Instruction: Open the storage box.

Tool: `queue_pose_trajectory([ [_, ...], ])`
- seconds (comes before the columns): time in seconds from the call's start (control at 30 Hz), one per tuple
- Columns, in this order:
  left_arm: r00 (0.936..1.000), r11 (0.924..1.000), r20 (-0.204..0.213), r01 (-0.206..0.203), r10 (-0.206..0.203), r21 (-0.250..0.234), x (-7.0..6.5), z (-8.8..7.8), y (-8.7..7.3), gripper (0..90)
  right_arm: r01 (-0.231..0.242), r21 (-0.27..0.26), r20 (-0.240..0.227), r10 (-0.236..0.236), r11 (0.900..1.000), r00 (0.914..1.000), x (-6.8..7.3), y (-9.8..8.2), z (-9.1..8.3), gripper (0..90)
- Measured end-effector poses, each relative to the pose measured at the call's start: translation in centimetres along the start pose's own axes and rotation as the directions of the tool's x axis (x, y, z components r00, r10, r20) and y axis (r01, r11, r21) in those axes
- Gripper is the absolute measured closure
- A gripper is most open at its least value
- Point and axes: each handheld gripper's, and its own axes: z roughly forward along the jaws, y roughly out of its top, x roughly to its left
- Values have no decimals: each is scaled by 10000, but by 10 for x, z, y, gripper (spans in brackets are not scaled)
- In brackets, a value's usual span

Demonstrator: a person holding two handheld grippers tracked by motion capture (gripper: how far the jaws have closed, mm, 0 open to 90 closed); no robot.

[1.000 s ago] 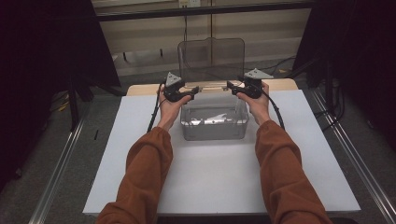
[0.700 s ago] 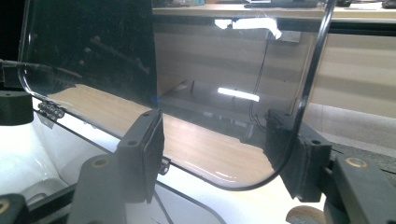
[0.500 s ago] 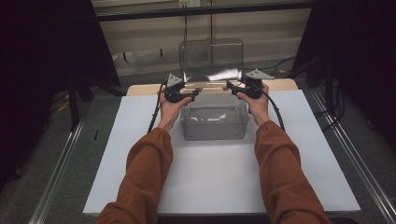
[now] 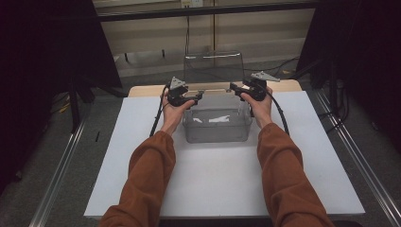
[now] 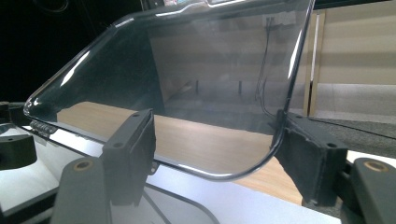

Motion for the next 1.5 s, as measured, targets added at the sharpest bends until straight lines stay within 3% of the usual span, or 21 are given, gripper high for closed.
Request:
queue_pose_trajectory([
  [0.57, 9999, 9999, 83, 86, -87, 136, 1, 0, -1, 256, -395, 56, 148, 394, 9992, 9991, 2, -1, 1, 287],
  [1.13, 9998, 9998, 109, 154, -155, 111, 2, -1, -2, 285, -463, 60, 201, 462, 9989, 9987, 2, -1, 2, 285],
  [1.37, 9997, 9995, 122, 202, -205, 249, 2, 1, -4, 303, -316, -11, 576, 316, 9995, 9978, 3, -1, 1, 245],
  [1.43, 9979, 9975, 397, 498, -518, 509, 1, 4, -5, 333, -283, -4, 594, 282, 9996, 9978, 2, 0, 0, 256],
  [1.47, 9965, 9961, 454, 683, -709, 551, 2, 4, -6, 334, -310, 19, 266, 309, 9995, 9992, 3, -1, 1, 331],
  [1.5, 9958, 9957, 459, 770, -794, 505, 3, 4, -7, 341, -197, -25, 176, 197, 9998, 9997, 5, -1, 1, 314],
])
